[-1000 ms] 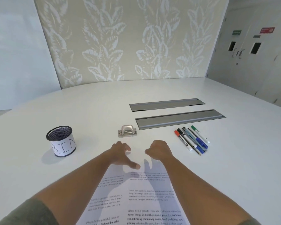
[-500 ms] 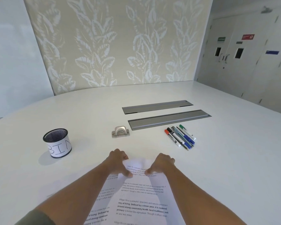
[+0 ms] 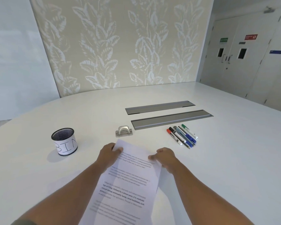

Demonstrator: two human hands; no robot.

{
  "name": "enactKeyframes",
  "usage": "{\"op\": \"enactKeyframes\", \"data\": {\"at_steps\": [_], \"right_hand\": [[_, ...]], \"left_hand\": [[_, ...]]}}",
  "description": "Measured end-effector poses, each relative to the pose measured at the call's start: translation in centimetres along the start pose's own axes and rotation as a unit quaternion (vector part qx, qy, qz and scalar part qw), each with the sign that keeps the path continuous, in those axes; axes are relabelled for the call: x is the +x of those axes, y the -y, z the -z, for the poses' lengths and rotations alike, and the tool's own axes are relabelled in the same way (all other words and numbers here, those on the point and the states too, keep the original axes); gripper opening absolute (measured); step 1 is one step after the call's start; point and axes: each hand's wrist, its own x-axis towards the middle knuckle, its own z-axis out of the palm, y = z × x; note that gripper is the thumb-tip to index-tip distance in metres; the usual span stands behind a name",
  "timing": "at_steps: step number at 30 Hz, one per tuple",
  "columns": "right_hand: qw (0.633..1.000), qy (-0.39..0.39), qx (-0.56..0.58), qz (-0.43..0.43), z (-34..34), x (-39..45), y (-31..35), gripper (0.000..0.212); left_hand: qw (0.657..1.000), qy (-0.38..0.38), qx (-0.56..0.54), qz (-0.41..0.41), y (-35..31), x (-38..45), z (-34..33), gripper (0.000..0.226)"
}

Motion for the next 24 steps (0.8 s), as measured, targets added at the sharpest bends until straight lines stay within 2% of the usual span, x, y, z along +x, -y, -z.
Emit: {"op": "enactKeyframes", "data": {"at_steps": [2,6,9,11,12,15,18,20,24], "right_hand": [[0.997,0.031,0.066,-0.025,-0.4,-0.2,0.2,0.057],[0.992,0.061,0.104,-0.033,-1.5,-0.6,0.4,0.025],[0.992,0.082,0.094,-0.010,-2.1,-0.7,0.5,0.026],[0.994,0.080,0.070,0.010,-2.3,-0.8,0.6,0.020],[0.995,0.079,0.062,0.019,-2.3,-0.8,0.6,0.016],[0.995,0.071,0.049,0.041,-2.3,-0.7,0.5,0.013],[0.995,0.080,0.041,0.049,-2.6,-0.5,-0.1,0.021],[0.995,0.080,0.031,0.059,-2.9,-0.7,-0.2,0.020],[0.991,0.107,0.038,0.064,-3.4,-1.2,-0.2,0.019]], "left_hand": [[0.999,-0.017,-0.038,0.028,0.6,0.1,0.8,0.023],[0.994,-0.034,-0.082,0.070,1.4,-0.1,2.4,0.027],[0.992,-0.032,-0.085,0.082,2.2,-0.3,3.9,0.046],[0.990,-0.033,-0.110,0.087,2.8,-0.5,4.8,0.065],[0.987,-0.041,-0.125,0.087,3.0,-0.6,5.1,0.067],[0.982,-0.087,-0.143,0.093,3.7,-1.3,5.9,0.052],[0.995,-0.093,-0.003,0.040,5.2,-1.9,6.3,0.027],[0.993,-0.056,0.103,-0.006,5.9,-2.7,6.5,0.005],[0.980,0.024,0.191,-0.059,6.4,-3.8,6.4,0.052]]}}
